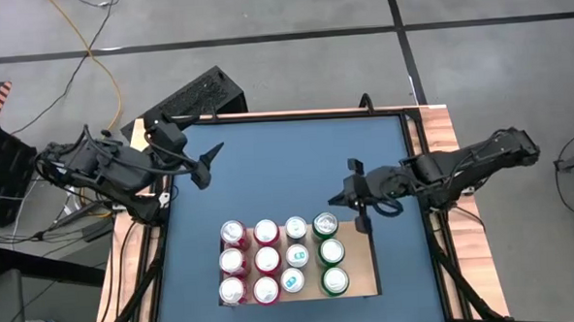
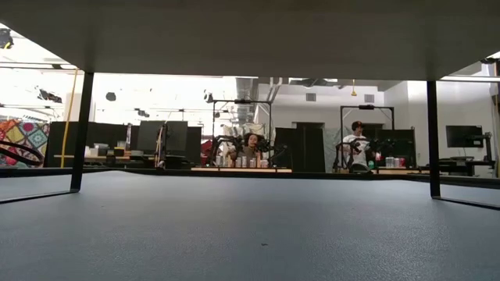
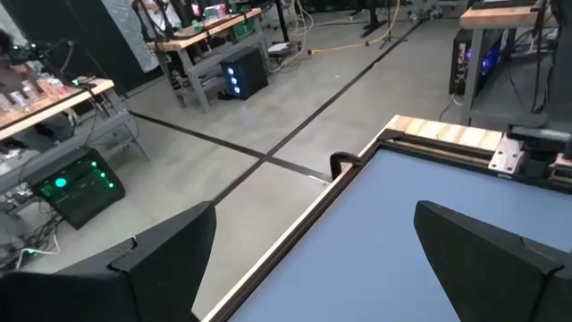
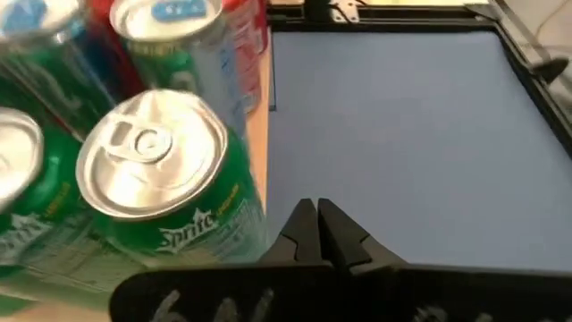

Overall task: Place canned beverage on shelf
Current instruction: Put the green soda can on the shelf

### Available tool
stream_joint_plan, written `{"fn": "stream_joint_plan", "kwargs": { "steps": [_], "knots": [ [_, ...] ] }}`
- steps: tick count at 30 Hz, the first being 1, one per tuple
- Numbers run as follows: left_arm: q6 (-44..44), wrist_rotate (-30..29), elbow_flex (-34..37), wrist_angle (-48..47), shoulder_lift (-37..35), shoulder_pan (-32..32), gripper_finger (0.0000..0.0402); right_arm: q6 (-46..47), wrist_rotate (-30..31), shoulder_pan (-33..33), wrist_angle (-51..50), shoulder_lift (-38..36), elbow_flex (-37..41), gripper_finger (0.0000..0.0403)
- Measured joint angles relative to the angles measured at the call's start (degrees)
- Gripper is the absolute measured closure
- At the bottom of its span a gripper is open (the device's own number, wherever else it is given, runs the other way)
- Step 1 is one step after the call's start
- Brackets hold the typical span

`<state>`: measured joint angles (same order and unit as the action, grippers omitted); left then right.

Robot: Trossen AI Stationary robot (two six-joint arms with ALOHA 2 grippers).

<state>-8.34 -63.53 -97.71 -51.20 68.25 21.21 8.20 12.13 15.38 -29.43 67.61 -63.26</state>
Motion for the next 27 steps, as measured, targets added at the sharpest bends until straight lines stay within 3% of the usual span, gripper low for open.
{"fn": "stream_joint_plan", "kwargs": {
  "steps": [5,11,27],
  "knots": [
    [-2.6,-0.2,0.0,-2.7,0.0,0.0,0.0033,8.0,0.0,3.5,-1.5,-2.2,0.0,0.0403],
    [-4.2,-0.2,0.0,-3.9,0.0,0.0,0.0033,8.9,1.9,7.5,-1.0,-1.6,0.0,0.0403],
    [-7.4,-0.2,1.8,-3.5,0.1,0.0,0.0033,1.4,1.7,0.8,0.1,-0.7,0.0,0.0403]
  ]
}}
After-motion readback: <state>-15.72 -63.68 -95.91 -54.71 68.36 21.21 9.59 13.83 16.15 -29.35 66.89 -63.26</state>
